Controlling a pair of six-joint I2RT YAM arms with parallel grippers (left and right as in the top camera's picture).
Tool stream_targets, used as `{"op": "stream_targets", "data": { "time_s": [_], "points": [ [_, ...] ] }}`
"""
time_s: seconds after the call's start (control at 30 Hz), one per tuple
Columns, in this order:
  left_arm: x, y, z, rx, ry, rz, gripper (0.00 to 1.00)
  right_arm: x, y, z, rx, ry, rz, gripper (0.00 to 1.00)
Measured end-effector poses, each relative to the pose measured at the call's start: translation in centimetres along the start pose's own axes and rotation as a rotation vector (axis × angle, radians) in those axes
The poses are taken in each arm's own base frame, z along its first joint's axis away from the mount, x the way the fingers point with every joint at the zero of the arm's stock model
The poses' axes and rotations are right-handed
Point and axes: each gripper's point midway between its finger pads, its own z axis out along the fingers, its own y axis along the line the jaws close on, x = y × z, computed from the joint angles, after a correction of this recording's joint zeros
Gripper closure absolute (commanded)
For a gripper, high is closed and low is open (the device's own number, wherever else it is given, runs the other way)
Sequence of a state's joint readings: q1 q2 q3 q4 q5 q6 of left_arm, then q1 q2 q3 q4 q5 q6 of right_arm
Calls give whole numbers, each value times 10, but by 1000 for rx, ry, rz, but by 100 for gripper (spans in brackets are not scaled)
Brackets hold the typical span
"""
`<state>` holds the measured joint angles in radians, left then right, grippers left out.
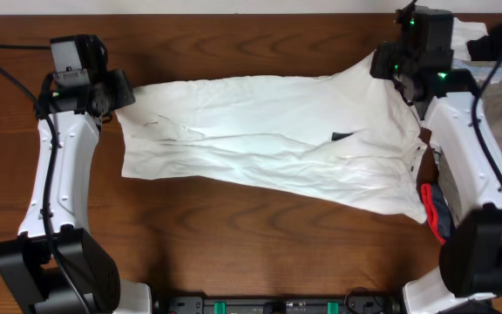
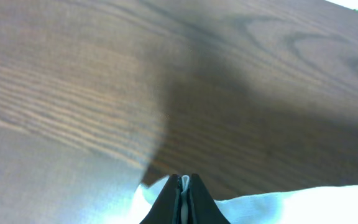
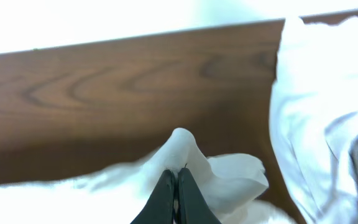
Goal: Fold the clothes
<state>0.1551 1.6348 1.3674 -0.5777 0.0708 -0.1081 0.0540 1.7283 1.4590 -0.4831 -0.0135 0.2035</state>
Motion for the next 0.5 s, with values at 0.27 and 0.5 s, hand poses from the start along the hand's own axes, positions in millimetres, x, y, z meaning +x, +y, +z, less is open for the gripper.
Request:
{"op": "stream_targets", "data": {
  "time_s": [0.27,0.5],
  "points": [
    [25,4,-1,-18,101,-2,94,69,-19,-15,85,283,-1,99],
    [36,9,-2,-29,145,-8,94,111,-33,-34,157,467,-9,99]
  ]
}}
